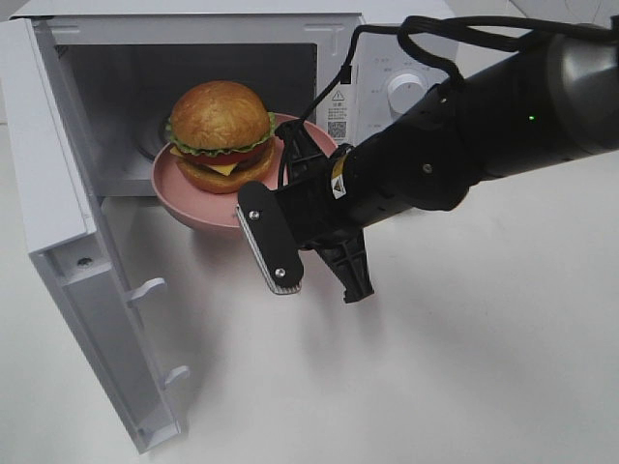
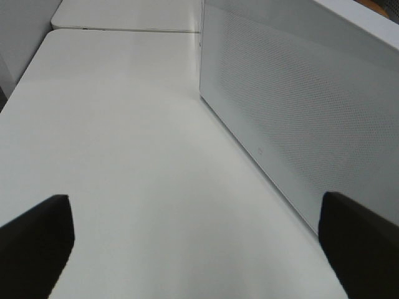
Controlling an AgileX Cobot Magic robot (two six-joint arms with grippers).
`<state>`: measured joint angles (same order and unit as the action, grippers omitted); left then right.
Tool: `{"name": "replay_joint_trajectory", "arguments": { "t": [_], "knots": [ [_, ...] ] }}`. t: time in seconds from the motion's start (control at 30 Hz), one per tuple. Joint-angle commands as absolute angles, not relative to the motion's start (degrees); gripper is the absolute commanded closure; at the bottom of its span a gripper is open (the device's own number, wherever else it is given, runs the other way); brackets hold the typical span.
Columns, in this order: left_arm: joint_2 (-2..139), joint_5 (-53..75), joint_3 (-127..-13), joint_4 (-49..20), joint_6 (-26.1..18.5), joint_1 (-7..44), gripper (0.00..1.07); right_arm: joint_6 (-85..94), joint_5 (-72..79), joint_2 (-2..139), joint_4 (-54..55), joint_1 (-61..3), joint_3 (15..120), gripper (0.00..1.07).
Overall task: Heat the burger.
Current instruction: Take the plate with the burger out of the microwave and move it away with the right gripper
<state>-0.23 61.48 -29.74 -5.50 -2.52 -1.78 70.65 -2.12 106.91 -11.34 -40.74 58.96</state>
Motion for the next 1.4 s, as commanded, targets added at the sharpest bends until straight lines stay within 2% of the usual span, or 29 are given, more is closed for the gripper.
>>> {"name": "replay_joint_trajectory", "arguments": {
  "t": [0.03, 0.83, 1.13, 1.4],
  "knots": [
    [-1.26, 61.19, -29.56, -5.56, -2.58, -1.83, 0.07, 69.84, 4.47, 102.39, -11.17, -40.34, 55.69, 1.07],
    [-1.26, 61.19, -29.56, -5.56, -2.58, -1.83, 0.07, 69.39, 6.82, 82.28, -11.46, -40.34, 34.09, 1.07],
    [-1.26, 61.19, -29.56, -5.56, -2.58, -1.83, 0.07, 66.12, -1.26, 76.2, -12.38, -40.34, 33.06, 1.07],
    [-1.26, 61.19, -29.56, -5.56, -2.58, -1.83, 0.07, 54.32, -8.48, 70.59, -17.76, -40.34, 32.37, 1.07]
  ]
}}
